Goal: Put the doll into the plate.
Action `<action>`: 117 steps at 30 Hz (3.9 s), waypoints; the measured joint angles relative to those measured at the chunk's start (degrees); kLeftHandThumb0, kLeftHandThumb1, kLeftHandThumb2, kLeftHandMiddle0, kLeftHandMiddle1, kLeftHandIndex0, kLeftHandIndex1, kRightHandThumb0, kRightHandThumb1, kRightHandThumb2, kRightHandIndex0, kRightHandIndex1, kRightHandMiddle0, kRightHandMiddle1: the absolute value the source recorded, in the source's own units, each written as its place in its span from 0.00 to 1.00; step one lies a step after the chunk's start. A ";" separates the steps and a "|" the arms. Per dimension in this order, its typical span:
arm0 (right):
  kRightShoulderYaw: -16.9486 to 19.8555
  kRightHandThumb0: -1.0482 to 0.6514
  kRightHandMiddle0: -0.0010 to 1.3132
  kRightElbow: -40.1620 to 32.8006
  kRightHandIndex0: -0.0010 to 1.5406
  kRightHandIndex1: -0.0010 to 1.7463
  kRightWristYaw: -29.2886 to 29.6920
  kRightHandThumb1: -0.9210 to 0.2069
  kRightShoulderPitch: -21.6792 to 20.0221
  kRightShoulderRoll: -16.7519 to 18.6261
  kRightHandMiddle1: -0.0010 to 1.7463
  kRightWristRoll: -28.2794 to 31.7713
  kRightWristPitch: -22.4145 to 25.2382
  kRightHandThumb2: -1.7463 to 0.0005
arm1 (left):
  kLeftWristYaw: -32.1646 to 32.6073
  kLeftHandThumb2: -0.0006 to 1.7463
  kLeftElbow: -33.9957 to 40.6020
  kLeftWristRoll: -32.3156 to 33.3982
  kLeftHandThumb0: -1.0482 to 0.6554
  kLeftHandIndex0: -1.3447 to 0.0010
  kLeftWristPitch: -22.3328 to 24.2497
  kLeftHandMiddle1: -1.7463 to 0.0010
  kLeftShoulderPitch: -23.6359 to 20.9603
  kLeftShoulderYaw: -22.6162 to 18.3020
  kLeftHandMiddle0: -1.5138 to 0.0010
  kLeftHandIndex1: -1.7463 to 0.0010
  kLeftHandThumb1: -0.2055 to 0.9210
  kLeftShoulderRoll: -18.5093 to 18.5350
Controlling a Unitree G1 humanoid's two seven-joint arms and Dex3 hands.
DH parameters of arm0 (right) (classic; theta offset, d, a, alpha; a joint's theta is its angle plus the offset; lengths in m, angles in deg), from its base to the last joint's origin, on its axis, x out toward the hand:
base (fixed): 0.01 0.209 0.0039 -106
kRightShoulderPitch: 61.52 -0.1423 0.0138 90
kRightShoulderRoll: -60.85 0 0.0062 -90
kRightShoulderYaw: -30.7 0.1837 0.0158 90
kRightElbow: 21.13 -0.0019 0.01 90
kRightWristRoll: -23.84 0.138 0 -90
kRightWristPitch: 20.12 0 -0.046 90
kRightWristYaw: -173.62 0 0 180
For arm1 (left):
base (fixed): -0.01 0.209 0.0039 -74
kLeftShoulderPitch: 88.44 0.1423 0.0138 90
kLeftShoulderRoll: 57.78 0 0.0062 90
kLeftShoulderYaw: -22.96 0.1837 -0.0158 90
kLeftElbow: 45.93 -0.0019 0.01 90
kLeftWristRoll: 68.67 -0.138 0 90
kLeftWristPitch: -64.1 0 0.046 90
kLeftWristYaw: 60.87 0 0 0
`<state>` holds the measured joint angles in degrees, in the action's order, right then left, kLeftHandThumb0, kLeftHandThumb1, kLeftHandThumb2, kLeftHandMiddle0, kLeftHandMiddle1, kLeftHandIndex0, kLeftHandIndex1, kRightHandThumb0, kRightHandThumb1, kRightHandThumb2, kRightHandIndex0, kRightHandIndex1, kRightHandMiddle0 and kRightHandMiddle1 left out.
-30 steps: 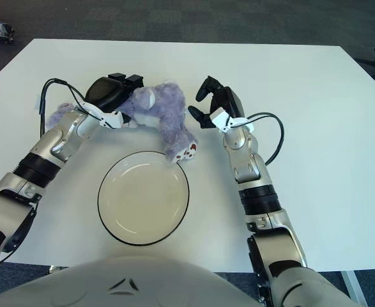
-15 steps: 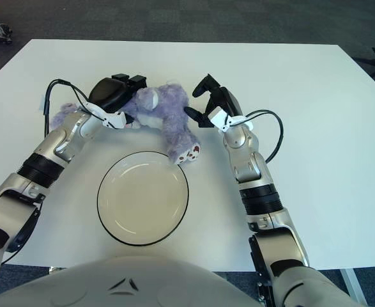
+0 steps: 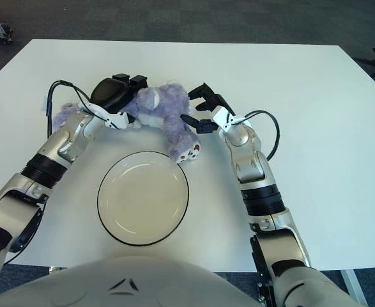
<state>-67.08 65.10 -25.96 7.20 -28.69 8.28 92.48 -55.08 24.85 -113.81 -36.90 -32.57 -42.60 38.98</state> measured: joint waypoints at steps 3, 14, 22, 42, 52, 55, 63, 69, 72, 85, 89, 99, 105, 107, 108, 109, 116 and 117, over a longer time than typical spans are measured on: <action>0.69 0.17 0.00 -1.64 0.00 0.29 -2.45 0.23 0.00 -0.12 0.35 2.19 3.94 0.62 | 0.98 1.00 -0.87 -0.64 0.61 0.51 0.83 0.00 -0.11 0.00 0.40 0.00 0.13 -0.64; 1.89 0.19 0.00 -4.88 0.00 0.22 -5.00 0.27 -0.06 -1.42 0.24 5.78 10.74 0.58 | 6.81 1.00 -7.19 -2.86 0.61 0.52 2.76 0.00 -2.62 0.13 0.41 0.00 0.14 -2.77; 2.29 0.20 0.00 -5.65 0.00 0.25 -5.56 0.25 -0.07 -2.11 0.21 7.51 11.84 0.58 | 10.36 0.99 -12.00 -3.45 0.61 0.53 3.30 0.00 -4.84 0.54 0.41 0.00 0.15 -3.89; 2.93 0.14 0.00 -7.24 0.00 0.29 -5.85 0.18 -0.04 -3.39 0.14 10.52 12.75 0.64 | 12.67 1.00 -13.14 -3.79 0.61 0.41 4.22 0.00 -7.12 0.76 0.38 0.10 0.08 -4.77; 5.34 0.19 0.00 -6.31 0.00 0.35 -4.39 0.25 0.59 -3.39 0.17 12.44 12.40 0.60 | 9.51 1.00 -2.35 -3.67 0.61 0.49 5.47 0.00 -5.43 -0.96 0.40 0.02 0.12 -2.33; 5.80 0.19 0.00 -5.66 0.00 0.35 -3.94 0.26 0.93 -3.40 0.17 12.62 12.38 0.59 | 8.35 1.00 0.67 -3.40 0.61 0.51 5.95 0.00 -4.95 -1.78 0.40 0.01 0.13 -1.76; 5.75 0.21 0.00 -4.51 0.00 0.35 -3.80 0.29 1.19 -3.55 0.22 12.74 11.90 0.57 | 1.89 1.00 10.51 -2.36 0.61 0.51 8.38 0.00 -0.81 -3.60 0.40 0.00 0.13 -0.42; 5.41 0.21 0.00 -4.15 0.00 0.34 -3.97 0.31 1.19 -3.71 0.21 12.74 11.30 0.56 | -2.32 1.00 14.64 -2.35 0.61 0.51 9.80 0.00 1.01 -4.09 0.41 0.00 0.13 -0.08; 5.16 0.22 0.00 -4.13 0.00 0.33 -4.35 0.33 1.18 -3.78 0.20 12.75 11.25 0.55 | -4.33 1.00 16.32 -2.28 0.61 0.51 10.55 0.00 1.55 -4.61 0.41 0.00 0.13 0.38; 5.10 0.27 0.00 -2.14 0.00 0.37 -3.77 0.37 1.28 -4.56 0.38 12.04 7.41 0.49 | -12.13 1.00 26.79 0.52 0.61 0.49 12.52 0.00 5.65 -8.89 0.40 0.02 0.12 2.02; 5.16 0.28 0.00 0.24 0.00 0.38 -2.66 0.37 1.45 -5.27 0.38 11.51 4.38 0.48 | -13.92 1.00 29.91 1.90 0.61 0.47 12.38 0.00 7.15 -10.09 0.40 0.03 0.11 2.79; 4.89 0.33 0.00 3.23 0.00 0.44 0.99 0.39 0.72 -5.59 0.38 9.26 4.34 0.45 | -19.88 1.00 36.29 6.71 0.61 0.47 11.42 0.00 11.10 -13.10 0.40 0.04 0.11 5.14; 4.60 0.32 0.00 5.10 0.00 0.45 3.12 0.38 -0.13 -5.86 0.41 7.37 3.80 0.44 | -23.20 1.00 39.30 10.80 0.61 0.46 11.09 0.00 13.51 -15.09 0.40 0.04 0.11 5.92; 4.45 0.33 0.00 5.54 0.00 0.45 3.57 0.37 -0.20 -5.98 0.42 7.02 3.35 0.44 | -23.41 1.00 39.54 11.29 0.61 0.47 10.49 0.00 14.07 -15.61 0.40 0.03 0.11 6.24; 4.45 0.33 0.00 5.72 0.00 0.45 3.69 0.37 -0.21 -5.99 0.42 6.98 3.19 0.44 | -23.41 1.00 39.58 11.42 0.61 0.47 10.25 0.00 14.27 -15.79 0.40 0.03 0.11 6.40; 4.45 0.33 0.00 5.88 0.00 0.45 3.81 0.37 -0.21 -6.00 0.42 6.98 3.03 0.44 | -23.41 1.00 39.57 11.53 0.61 0.47 9.90 0.00 14.48 -15.98 0.40 0.03 0.11 6.51; 4.66 0.32 0.00 7.33 0.00 0.47 3.99 0.36 -0.34 -5.99 0.42 7.30 2.11 0.44 | -23.36 1.00 39.58 13.42 0.61 0.44 7.35 0.00 15.31 -17.25 0.40 0.06 0.09 6.53; 4.83 0.32 0.00 7.63 0.00 0.47 3.99 0.37 -0.36 -5.98 0.43 7.54 1.99 0.44 | -23.37 1.00 39.67 14.09 0.61 0.43 7.03 0.00 15.46 -17.50 0.39 0.07 0.09 6.48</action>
<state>-62.25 72.73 -21.97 6.84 -34.67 15.83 94.47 -78.45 64.52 -99.72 -29.86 -17.11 -60.10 45.46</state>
